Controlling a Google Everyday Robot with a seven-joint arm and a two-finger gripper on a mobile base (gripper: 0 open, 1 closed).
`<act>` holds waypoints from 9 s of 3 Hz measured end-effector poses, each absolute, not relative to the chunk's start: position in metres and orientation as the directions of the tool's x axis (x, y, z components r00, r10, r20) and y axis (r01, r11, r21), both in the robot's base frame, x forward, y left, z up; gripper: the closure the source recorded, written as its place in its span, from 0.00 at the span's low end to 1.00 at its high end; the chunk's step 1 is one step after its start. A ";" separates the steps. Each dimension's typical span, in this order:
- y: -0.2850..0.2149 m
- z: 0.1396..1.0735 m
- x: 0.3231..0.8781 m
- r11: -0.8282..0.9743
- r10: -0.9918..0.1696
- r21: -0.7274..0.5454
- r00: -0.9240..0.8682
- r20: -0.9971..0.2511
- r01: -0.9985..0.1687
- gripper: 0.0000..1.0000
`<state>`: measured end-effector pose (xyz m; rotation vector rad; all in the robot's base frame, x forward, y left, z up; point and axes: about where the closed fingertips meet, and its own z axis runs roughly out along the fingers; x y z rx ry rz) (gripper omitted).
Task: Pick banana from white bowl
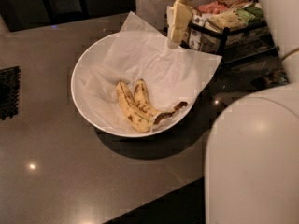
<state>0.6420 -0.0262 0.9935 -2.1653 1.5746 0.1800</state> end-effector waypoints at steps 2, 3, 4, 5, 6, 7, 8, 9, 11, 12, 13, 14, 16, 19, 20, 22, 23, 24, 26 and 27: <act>-0.023 1.018 0.666 -0.168 -0.873 -0.374 0.314 -0.373 -0.912 0.00; -0.015 1.026 0.656 -0.142 -0.852 -0.379 0.308 -0.423 -0.914 0.00; 0.014 1.051 0.598 -0.074 -0.775 -0.328 0.261 -0.575 -0.942 0.00; 0.043 1.021 0.543 -0.096 -0.711 -0.152 0.175 -0.682 -0.984 0.00; 0.055 0.992 0.527 -0.132 -0.713 -0.075 0.147 -0.685 -0.988 0.00; 0.056 0.983 0.544 -0.116 -0.745 -0.002 0.088 -0.661 -0.993 0.00; 0.055 0.968 0.545 -0.002 -0.780 0.106 -0.064 -0.622 -0.994 0.00; 0.055 0.937 0.512 0.117 -0.846 0.242 -0.224 -0.484 -0.963 0.00; 0.057 0.930 0.508 0.188 -0.836 0.288 -0.307 -0.454 -0.939 0.00; 0.051 0.919 0.495 0.289 -0.799 0.331 -0.417 -0.434 -0.898 0.00; 0.040 0.903 0.459 0.419 -0.714 0.411 -0.573 -0.402 -0.810 0.00; 0.038 0.890 0.452 0.432 -0.716 0.426 -0.590 -0.374 -0.795 0.00; 0.058 0.908 0.441 0.361 -0.757 0.392 -0.511 -0.407 -0.846 0.00; 0.077 0.904 0.450 0.318 -0.748 0.384 -0.478 -0.460 -0.867 0.00; 0.081 0.898 0.462 0.308 -0.739 0.356 -0.457 -0.495 -0.882 0.00; 0.089 0.859 0.472 0.273 -0.767 0.347 -0.421 -0.484 -0.897 0.00; 0.089 0.859 0.472 0.273 -0.767 0.347 -0.421 -0.484 -0.897 0.00; 0.089 0.863 0.473 0.275 -0.766 0.345 -0.421 -0.485 -0.897 0.00; 0.079 0.891 0.478 0.319 -0.764 0.244 -0.401 -0.505 -0.916 0.00; 0.079 0.891 0.478 0.319 -0.764 0.244 -0.401 -0.505 -0.916 0.00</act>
Offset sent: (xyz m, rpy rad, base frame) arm 0.0044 0.0078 0.0179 0.0430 -0.0428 -0.0434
